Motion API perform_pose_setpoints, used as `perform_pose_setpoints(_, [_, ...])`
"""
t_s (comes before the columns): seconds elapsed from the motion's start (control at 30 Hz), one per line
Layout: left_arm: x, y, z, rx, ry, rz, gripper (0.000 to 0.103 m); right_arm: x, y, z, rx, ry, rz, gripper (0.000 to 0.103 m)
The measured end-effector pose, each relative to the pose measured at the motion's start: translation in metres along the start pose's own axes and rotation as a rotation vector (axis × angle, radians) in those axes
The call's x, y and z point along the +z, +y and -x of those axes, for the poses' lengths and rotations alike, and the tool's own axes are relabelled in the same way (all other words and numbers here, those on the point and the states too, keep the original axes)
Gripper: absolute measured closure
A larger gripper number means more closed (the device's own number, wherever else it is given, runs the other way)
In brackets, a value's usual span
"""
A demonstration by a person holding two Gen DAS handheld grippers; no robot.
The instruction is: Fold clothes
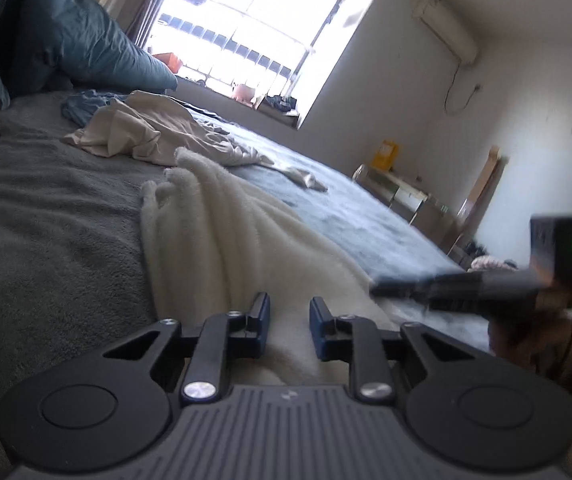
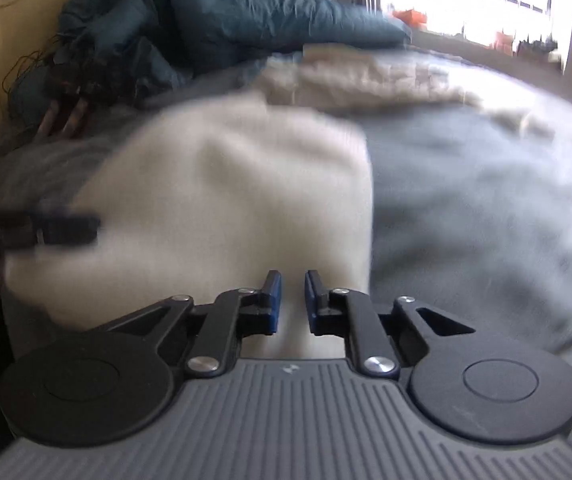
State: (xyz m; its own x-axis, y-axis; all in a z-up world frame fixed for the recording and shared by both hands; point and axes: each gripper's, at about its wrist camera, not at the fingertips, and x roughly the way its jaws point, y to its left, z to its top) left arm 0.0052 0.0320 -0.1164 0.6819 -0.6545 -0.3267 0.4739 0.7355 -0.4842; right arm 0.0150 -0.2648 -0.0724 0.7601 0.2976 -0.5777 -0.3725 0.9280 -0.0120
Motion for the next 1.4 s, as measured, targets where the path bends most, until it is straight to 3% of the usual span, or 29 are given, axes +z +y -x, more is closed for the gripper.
perform_pose_setpoints(0.1, [-0.005, 0.011, 0.002, -0.032, -0.030, 0.059, 0.084, 0.035, 0.013, -0.009, 0.101, -0.052, 0.042, 0.091])
perform_pose_setpoints(0.17, [-0.008, 0.014, 0.004, -0.039, -0.043, 0.069, 0.086, 0.048, 0.021, -0.041, 0.157, -0.024, 0.067, 0.092])
perform_pose_setpoints(0.33, [-0.010, 0.028, 0.006, -0.088, -0.063, 0.109, 0.086, 0.057, 0.016, -0.089, 0.139, 0.066, 0.019, 0.095])
perform_pose_setpoints(0.4, [-0.011, 0.034, 0.007, -0.116, -0.069, 0.130, 0.086, 0.067, 0.020, -0.082, 0.135, 0.055, 0.021, 0.094])
perform_pose_setpoints(0.5, [-0.016, 0.036, 0.007, -0.131, -0.089, 0.141, 0.086, 0.086, 0.034, -0.069, 0.225, 0.001, 0.073, 0.094])
perform_pose_setpoints(0.57, [-0.017, 0.033, 0.008, -0.121, -0.096, 0.124, 0.086, 0.098, 0.045, -0.089, 0.286, 0.020, 0.097, 0.094])
perform_pose_setpoints(0.67, [-0.015, 0.024, 0.009, -0.046, -0.107, 0.052, 0.086, 0.087, 0.060, -0.149, 0.243, 0.112, 0.138, 0.097])
perform_pose_setpoints(0.7, [-0.015, 0.022, 0.009, -0.037, -0.109, 0.038, 0.086, 0.085, 0.058, -0.156, 0.256, 0.105, 0.115, 0.098])
perform_pose_setpoints(0.8, [-0.015, 0.020, 0.011, -0.053, -0.105, 0.032, 0.086, 0.099, 0.052, -0.149, 0.265, 0.109, 0.066, 0.098])
perform_pose_setpoints(0.9, [-0.016, 0.015, 0.012, -0.038, -0.106, 0.001, 0.085, 0.113, 0.049, -0.132, 0.263, 0.044, 0.083, 0.097])
perform_pose_setpoints(1.0, [-0.017, 0.011, 0.012, -0.012, -0.110, -0.026, 0.085, 0.116, 0.049, -0.172, 0.212, 0.093, 0.099, 0.098])
perform_pose_setpoints(1.07, [-0.016, 0.011, 0.012, 0.003, -0.110, -0.031, 0.085, 0.107, 0.042, -0.208, 0.239, 0.124, 0.055, 0.102])
perform_pose_setpoints(1.2, [-0.016, 0.013, 0.014, -0.024, -0.109, -0.010, 0.085, 0.126, 0.033, -0.200, 0.261, 0.094, -0.005, 0.103])
perform_pose_setpoints(1.27, [-0.018, 0.011, 0.015, -0.020, -0.111, -0.022, 0.085, 0.130, 0.021, -0.196, 0.237, 0.060, -0.022, 0.102])
perform_pose_setpoints(1.4, [-0.017, 0.012, 0.013, -0.024, -0.108, -0.030, 0.084, 0.113, -0.014, -0.233, 0.148, 0.105, -0.076, 0.103])
